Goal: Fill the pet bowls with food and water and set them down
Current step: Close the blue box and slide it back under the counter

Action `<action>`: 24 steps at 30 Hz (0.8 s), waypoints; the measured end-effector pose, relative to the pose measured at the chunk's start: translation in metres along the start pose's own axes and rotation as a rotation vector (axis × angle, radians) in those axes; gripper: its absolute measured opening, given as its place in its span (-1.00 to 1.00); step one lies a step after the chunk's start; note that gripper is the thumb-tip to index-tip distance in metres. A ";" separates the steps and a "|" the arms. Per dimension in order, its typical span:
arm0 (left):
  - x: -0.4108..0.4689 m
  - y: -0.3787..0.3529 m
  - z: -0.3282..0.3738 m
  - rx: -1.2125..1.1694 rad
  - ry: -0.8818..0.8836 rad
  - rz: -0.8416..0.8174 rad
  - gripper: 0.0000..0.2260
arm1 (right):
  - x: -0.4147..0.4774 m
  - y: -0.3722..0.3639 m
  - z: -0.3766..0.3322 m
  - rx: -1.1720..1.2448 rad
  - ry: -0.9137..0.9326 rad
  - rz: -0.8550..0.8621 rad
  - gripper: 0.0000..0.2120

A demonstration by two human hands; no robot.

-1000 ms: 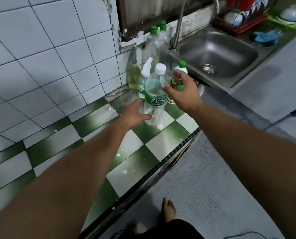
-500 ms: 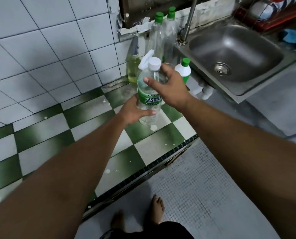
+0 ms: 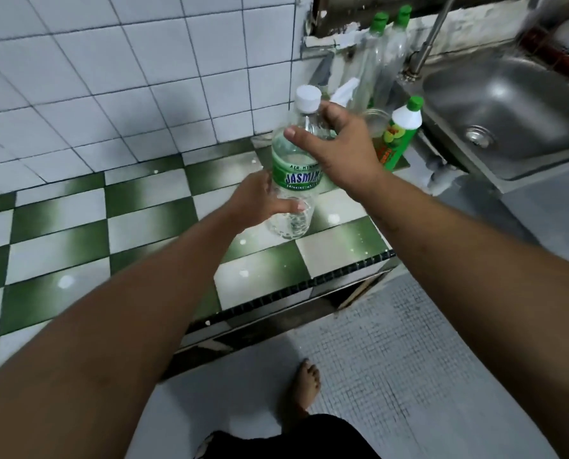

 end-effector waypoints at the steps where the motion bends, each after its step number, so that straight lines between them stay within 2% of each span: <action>1: -0.016 0.006 -0.003 0.007 -0.005 0.004 -0.48 | -0.010 -0.012 -0.008 -0.002 0.010 -0.006 -0.56; 6: -0.111 0.028 -0.017 -0.098 0.023 0.032 -0.38 | -0.073 -0.080 -0.056 0.022 0.043 -0.030 -0.59; 11: -0.217 0.042 -0.023 -0.119 0.081 0.066 -0.52 | -0.133 -0.147 -0.089 0.048 0.071 -0.065 -0.61; 19: -0.342 0.036 -0.044 -0.108 0.260 0.173 -0.51 | -0.204 -0.220 -0.089 0.099 0.073 -0.192 -0.67; 24: -0.393 0.004 -0.063 -0.166 0.338 0.254 -0.56 | -0.240 -0.245 -0.076 0.073 0.064 -0.317 -0.57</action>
Point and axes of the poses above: each hand's wrist, its own x-axis towards the middle knuckle, its own y-axis out of the back of the hand, z = x × y, the point moved 3 cm from there along x, towards the middle knuckle, and after that the axes turned 7 degrees about -z, right-handed, at the moved point
